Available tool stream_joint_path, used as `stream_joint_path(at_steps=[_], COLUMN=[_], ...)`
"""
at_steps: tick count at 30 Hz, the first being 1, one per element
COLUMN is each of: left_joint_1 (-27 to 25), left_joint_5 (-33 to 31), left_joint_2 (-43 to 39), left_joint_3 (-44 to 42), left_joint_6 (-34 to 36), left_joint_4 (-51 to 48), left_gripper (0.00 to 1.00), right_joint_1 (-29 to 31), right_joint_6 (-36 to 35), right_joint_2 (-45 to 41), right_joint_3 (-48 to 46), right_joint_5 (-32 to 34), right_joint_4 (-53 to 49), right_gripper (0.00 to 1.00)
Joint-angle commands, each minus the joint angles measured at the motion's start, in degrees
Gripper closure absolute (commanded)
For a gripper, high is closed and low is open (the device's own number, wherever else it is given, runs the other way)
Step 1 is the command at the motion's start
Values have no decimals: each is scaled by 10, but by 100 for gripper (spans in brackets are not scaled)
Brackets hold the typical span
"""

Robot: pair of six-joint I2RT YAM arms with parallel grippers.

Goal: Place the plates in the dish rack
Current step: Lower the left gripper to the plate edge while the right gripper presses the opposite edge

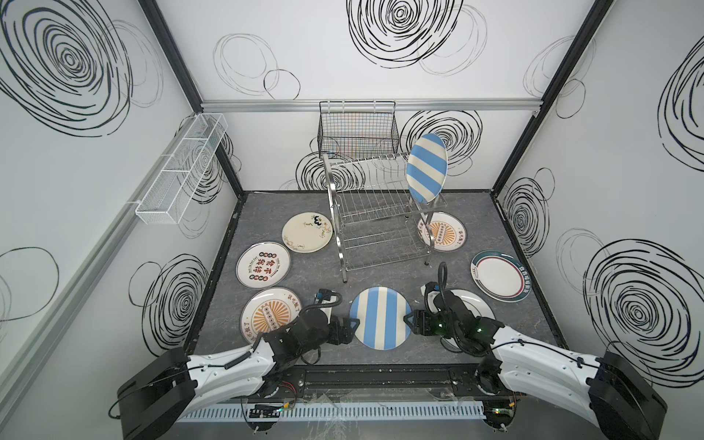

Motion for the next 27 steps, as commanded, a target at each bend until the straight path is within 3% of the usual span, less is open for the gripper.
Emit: stream_joint_path(at_steps=[1,19,27], left_joint_1=[-3,-45,-49], left_joint_5=[5,27,37], left_joint_2=[22,192,237], left_joint_3=[25,101,109], left_joint_6=[15,42,38], left_joint_4=[54,124,157], left_gripper=[4,4,4], right_joint_1=[-4,-35,-51], right_joint_6=[-5,-11,9], right_joint_2=[8,101,69], right_joint_3=[-16,-38,-61], right_joint_5=[-17,-68,-119], right_joint_4=[32,73,128], right_gripper=[32,41,48])
